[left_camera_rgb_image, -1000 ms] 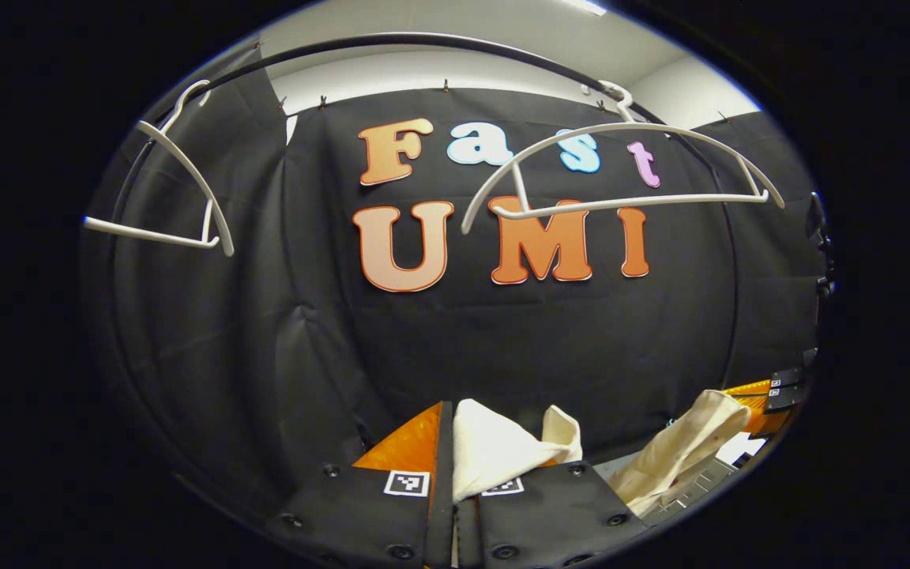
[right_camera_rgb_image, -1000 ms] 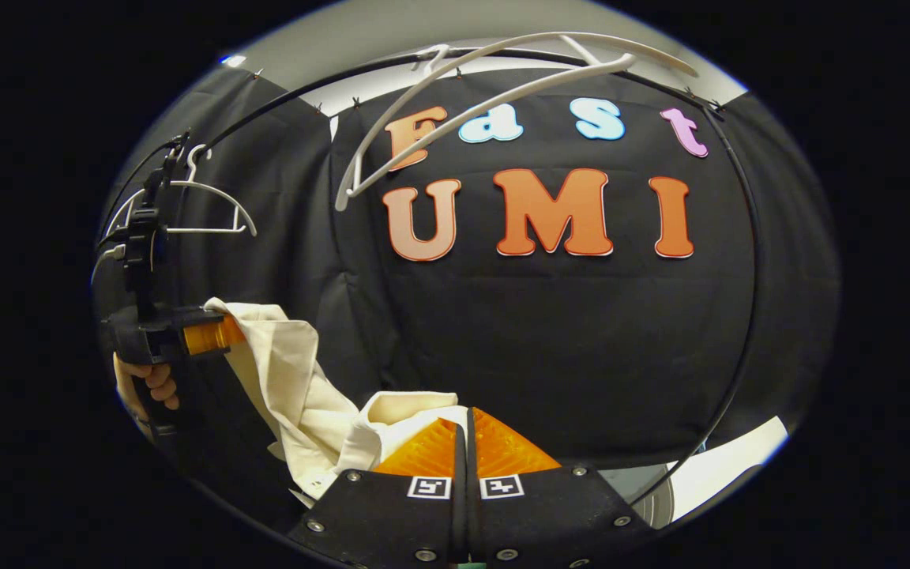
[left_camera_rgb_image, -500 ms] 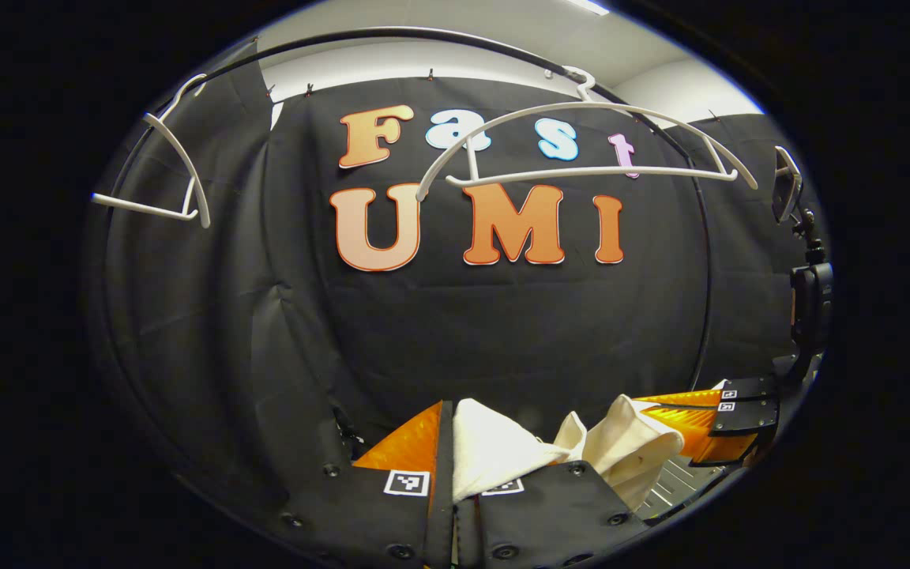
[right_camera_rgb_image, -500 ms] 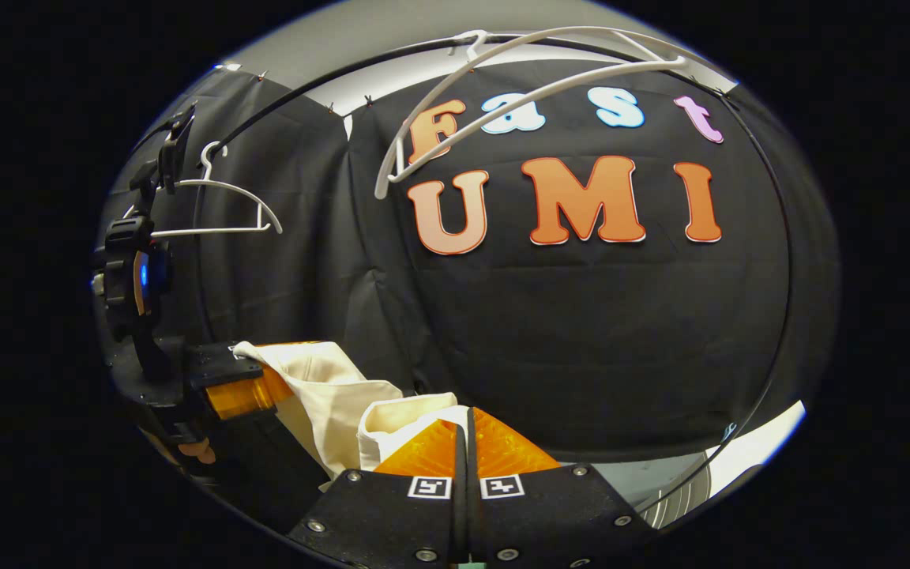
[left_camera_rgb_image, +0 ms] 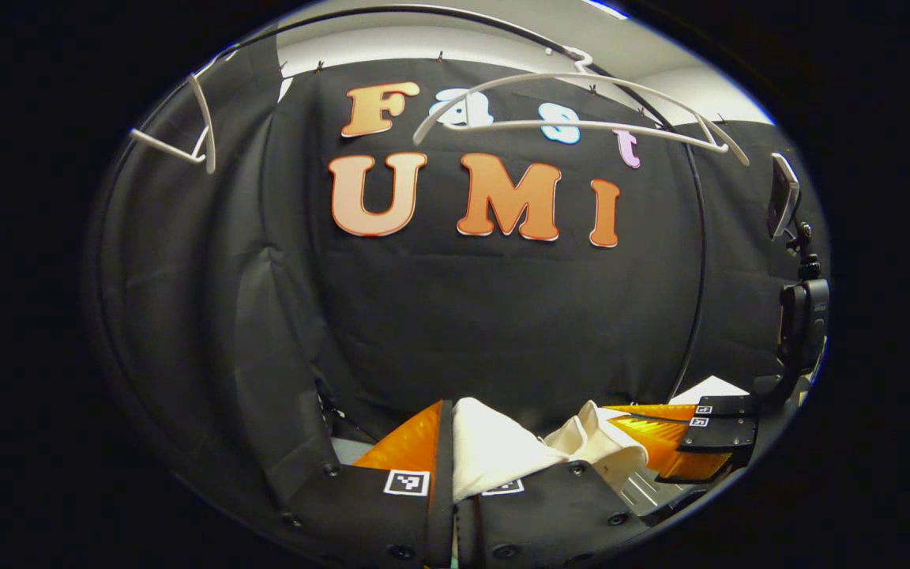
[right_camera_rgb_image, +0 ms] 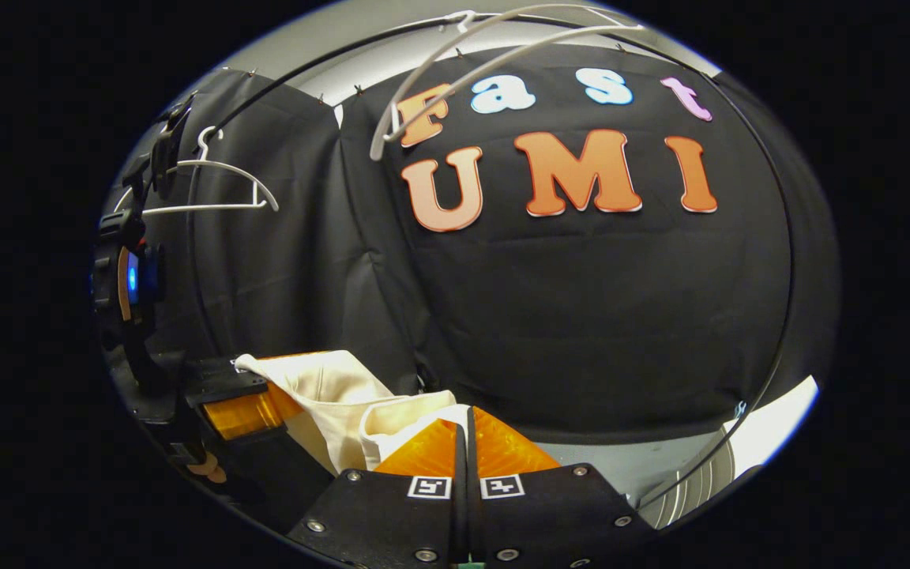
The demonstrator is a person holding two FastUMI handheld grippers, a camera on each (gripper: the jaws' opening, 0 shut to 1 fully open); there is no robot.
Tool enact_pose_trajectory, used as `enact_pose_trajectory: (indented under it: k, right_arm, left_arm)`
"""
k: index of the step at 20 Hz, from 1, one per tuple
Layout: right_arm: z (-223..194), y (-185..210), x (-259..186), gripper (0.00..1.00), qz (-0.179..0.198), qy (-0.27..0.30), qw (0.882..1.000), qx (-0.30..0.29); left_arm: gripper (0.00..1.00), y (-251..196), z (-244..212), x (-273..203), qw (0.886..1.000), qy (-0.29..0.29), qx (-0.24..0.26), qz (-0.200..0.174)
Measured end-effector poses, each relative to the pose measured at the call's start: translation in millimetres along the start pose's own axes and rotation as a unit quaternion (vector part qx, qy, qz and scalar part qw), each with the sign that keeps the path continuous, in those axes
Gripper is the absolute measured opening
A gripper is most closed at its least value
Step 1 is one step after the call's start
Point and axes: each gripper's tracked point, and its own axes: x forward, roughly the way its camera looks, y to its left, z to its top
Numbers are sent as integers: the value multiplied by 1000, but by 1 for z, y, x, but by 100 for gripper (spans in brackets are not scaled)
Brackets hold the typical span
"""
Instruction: Grasp the clothes on the hanger with both hands and then place them into the laundry hamper below.
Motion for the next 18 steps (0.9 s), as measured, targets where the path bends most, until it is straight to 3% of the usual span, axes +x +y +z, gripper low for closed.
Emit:
enact_pose_trajectory:
  k: [9, 18]
  right_arm:
    - [-125, -60, 22, 0, -43, 86, 995, 30]
    - [-263, -102, 47, 0, -85, 182, 976, 82]
  left_arm:
    - [11, 3, -137, 29, 992, 119, -49, 1]
    - [12, -3, -294, 51, 961, 256, -105, 19]
